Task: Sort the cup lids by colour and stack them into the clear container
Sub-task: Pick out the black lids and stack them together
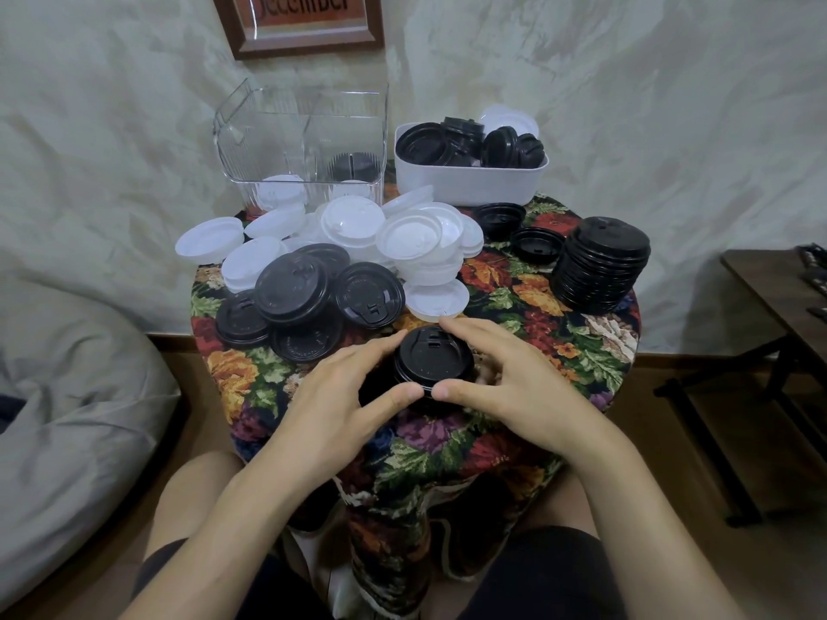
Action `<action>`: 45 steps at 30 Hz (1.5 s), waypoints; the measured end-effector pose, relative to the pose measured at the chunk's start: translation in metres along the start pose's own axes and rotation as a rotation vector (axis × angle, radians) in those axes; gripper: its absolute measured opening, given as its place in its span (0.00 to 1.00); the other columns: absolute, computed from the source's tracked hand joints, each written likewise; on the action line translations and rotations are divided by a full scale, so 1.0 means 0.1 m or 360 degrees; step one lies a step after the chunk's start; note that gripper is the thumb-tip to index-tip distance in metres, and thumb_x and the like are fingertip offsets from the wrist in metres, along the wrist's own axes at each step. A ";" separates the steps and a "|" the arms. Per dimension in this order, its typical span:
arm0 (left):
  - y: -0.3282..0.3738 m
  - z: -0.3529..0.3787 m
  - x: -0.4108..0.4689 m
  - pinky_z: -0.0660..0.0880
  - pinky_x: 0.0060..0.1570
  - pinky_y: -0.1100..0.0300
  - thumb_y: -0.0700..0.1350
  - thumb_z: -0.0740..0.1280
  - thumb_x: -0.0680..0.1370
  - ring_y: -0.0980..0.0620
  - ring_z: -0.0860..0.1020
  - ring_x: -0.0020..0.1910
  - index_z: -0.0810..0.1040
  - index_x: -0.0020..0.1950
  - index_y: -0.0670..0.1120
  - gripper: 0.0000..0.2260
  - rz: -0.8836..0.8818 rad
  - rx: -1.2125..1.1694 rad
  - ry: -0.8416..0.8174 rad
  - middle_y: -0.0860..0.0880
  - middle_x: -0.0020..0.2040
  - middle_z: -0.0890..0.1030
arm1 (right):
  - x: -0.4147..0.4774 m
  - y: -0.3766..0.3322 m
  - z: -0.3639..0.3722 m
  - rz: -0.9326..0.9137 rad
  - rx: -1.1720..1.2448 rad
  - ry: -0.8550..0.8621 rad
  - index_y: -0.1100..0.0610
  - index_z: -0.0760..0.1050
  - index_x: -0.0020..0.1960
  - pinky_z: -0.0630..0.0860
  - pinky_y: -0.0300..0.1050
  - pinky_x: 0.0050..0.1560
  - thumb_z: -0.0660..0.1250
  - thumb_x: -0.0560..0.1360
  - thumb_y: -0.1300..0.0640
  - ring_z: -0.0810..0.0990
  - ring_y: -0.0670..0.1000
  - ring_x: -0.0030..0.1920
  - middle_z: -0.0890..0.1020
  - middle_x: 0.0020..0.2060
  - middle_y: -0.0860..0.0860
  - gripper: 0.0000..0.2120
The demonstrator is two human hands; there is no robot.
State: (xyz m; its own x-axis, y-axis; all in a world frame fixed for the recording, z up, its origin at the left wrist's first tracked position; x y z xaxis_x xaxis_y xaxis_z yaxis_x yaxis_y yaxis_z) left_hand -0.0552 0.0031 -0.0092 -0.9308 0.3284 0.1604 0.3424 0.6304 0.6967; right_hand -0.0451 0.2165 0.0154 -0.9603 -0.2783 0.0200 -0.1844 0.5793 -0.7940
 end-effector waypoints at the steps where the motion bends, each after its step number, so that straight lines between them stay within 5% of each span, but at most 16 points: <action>1: 0.01 0.00 0.00 0.69 0.70 0.57 0.74 0.62 0.74 0.66 0.68 0.71 0.67 0.77 0.63 0.33 0.0013 0.0013 -0.0003 0.66 0.70 0.74 | 0.01 0.01 0.00 0.0013 0.0026 -0.0017 0.37 0.67 0.76 0.75 0.37 0.50 0.76 0.74 0.43 0.76 0.36 0.47 0.69 0.61 0.19 0.34; 5: 0.07 0.00 -0.01 0.65 0.63 0.68 0.66 0.73 0.72 0.70 0.67 0.66 0.66 0.78 0.63 0.36 0.0072 0.0150 0.0021 0.75 0.62 0.68 | 0.02 0.06 0.00 0.0073 0.0057 -0.0049 0.31 0.64 0.76 0.75 0.49 0.43 0.75 0.71 0.37 0.74 0.45 0.36 0.84 0.53 0.47 0.36; 7: 0.08 0.00 0.01 0.66 0.63 0.66 0.63 0.75 0.72 0.66 0.69 0.67 0.66 0.78 0.63 0.36 0.0067 0.0185 0.0041 0.72 0.62 0.68 | 0.03 0.09 0.01 0.0094 0.0059 -0.0068 0.29 0.63 0.75 0.76 0.51 0.42 0.73 0.69 0.34 0.74 0.47 0.35 0.84 0.52 0.51 0.37; 13: 0.06 0.02 0.01 0.67 0.63 0.63 0.63 0.75 0.72 0.62 0.71 0.68 0.66 0.77 0.64 0.35 0.0112 0.0187 0.0048 0.78 0.58 0.64 | 0.06 0.04 -0.05 0.0052 0.0052 -0.0151 0.34 0.67 0.75 0.76 0.46 0.41 0.77 0.73 0.46 0.74 0.44 0.33 0.83 0.57 0.47 0.35; 16: 0.04 0.02 0.01 0.70 0.63 0.61 0.66 0.73 0.71 0.61 0.73 0.68 0.65 0.76 0.66 0.35 0.0112 0.0195 0.0063 0.72 0.60 0.70 | 0.11 0.01 -0.09 0.0068 -0.0005 -0.0228 0.32 0.64 0.76 0.78 0.52 0.45 0.78 0.73 0.46 0.74 0.45 0.34 0.81 0.63 0.45 0.37; 20: 0.02 0.03 0.01 0.70 0.64 0.59 0.67 0.73 0.71 0.58 0.73 0.70 0.62 0.78 0.65 0.38 0.0079 0.0189 0.0078 0.61 0.68 0.75 | 0.15 -0.05 -0.07 0.0021 -0.0029 -0.0311 0.39 0.63 0.79 0.72 0.41 0.67 0.77 0.75 0.49 0.74 0.34 0.64 0.71 0.71 0.34 0.38; 22: 0.02 0.04 0.01 0.70 0.66 0.57 0.67 0.73 0.70 0.58 0.72 0.71 0.61 0.79 0.64 0.40 0.0045 0.0181 0.0081 0.58 0.69 0.76 | 0.15 -0.05 -0.06 0.0036 -0.0024 -0.0272 0.41 0.66 0.78 0.70 0.41 0.69 0.78 0.74 0.49 0.70 0.35 0.69 0.70 0.70 0.35 0.37; 30: 0.06 0.05 0.01 0.65 0.58 0.64 0.67 0.71 0.71 0.55 0.73 0.66 0.66 0.79 0.58 0.39 0.0094 0.0345 0.0123 0.57 0.66 0.79 | 0.04 0.00 0.05 0.0068 -0.0175 0.0023 0.35 0.65 0.75 0.74 0.54 0.67 0.72 0.65 0.29 0.73 0.41 0.66 0.71 0.66 0.30 0.41; 41: 0.04 0.06 0.02 0.71 0.67 0.57 0.71 0.67 0.71 0.56 0.73 0.68 0.65 0.81 0.55 0.42 0.0132 0.0258 0.0062 0.56 0.68 0.79 | 0.03 -0.03 0.05 0.0042 -0.0094 0.0001 0.29 0.67 0.70 0.74 0.52 0.69 0.74 0.65 0.30 0.75 0.38 0.66 0.75 0.65 0.30 0.35; 45: 0.02 0.06 0.02 0.66 0.67 0.63 0.74 0.63 0.71 0.59 0.71 0.70 0.65 0.81 0.54 0.43 0.0176 0.0206 0.0047 0.57 0.71 0.77 | 0.02 0.07 -0.01 0.0110 0.0026 -0.0060 0.30 0.67 0.72 0.80 0.51 0.56 0.76 0.69 0.35 0.82 0.45 0.49 0.83 0.53 0.41 0.34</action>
State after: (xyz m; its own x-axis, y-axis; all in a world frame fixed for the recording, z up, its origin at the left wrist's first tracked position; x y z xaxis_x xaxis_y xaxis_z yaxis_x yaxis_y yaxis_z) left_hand -0.0557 0.0097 -0.0113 -0.8893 0.3812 0.2526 0.4547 0.6776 0.5781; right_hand -0.0488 0.2206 0.0110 -0.9620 -0.2668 -0.0581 -0.1139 0.5855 -0.8026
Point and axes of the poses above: each hand's wrist, its own x-axis towards the middle knuckle, its own z-axis out of the palm, y = z × x, the point moved 4 cm from there along x, towards the middle knuckle
